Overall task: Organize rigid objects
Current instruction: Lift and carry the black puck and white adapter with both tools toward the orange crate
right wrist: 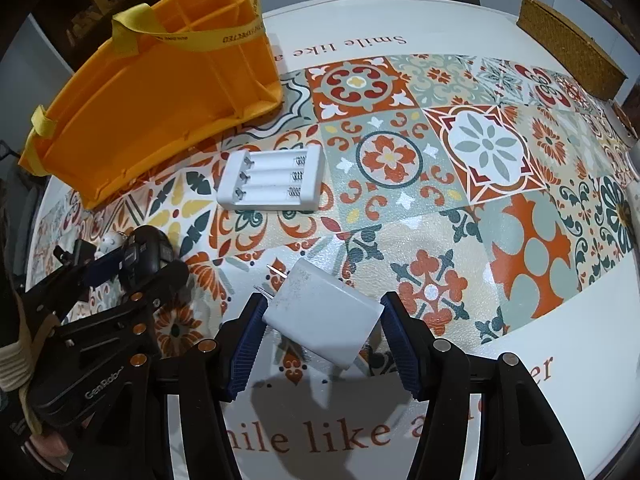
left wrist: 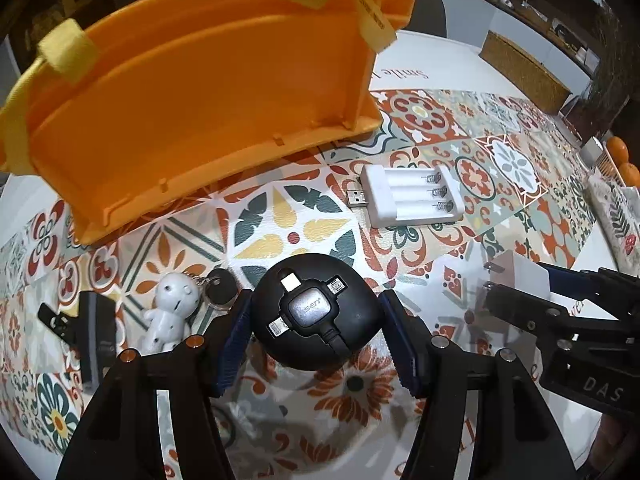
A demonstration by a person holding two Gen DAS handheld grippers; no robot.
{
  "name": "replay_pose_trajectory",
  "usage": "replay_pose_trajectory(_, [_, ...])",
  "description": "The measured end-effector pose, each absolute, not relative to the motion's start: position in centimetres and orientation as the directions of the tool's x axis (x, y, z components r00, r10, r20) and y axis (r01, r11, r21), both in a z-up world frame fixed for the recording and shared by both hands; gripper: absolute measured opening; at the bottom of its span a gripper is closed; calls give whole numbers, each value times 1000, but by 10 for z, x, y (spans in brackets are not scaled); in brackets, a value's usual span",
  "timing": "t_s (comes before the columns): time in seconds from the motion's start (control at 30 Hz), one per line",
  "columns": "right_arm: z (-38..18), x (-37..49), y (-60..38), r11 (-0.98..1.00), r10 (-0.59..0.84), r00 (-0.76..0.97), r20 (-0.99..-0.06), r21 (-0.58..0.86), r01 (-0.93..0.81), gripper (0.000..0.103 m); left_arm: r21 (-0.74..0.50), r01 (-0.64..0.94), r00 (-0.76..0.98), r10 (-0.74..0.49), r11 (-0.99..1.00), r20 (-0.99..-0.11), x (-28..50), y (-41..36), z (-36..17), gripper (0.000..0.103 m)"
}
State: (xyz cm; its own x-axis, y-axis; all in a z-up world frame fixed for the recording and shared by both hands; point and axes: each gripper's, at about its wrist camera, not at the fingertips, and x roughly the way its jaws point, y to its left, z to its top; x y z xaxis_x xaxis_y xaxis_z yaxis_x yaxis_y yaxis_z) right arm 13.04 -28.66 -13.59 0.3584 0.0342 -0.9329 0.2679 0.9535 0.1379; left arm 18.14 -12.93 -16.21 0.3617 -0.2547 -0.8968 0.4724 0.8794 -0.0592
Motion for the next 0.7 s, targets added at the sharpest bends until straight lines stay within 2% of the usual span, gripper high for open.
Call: replay_pose_trajectory(0.7, [-91, 123, -260, 973, 52, 439, -897, 144, 180, 59, -80, 387, 459, -267, 918, -847, 162, -91, -105, 62])
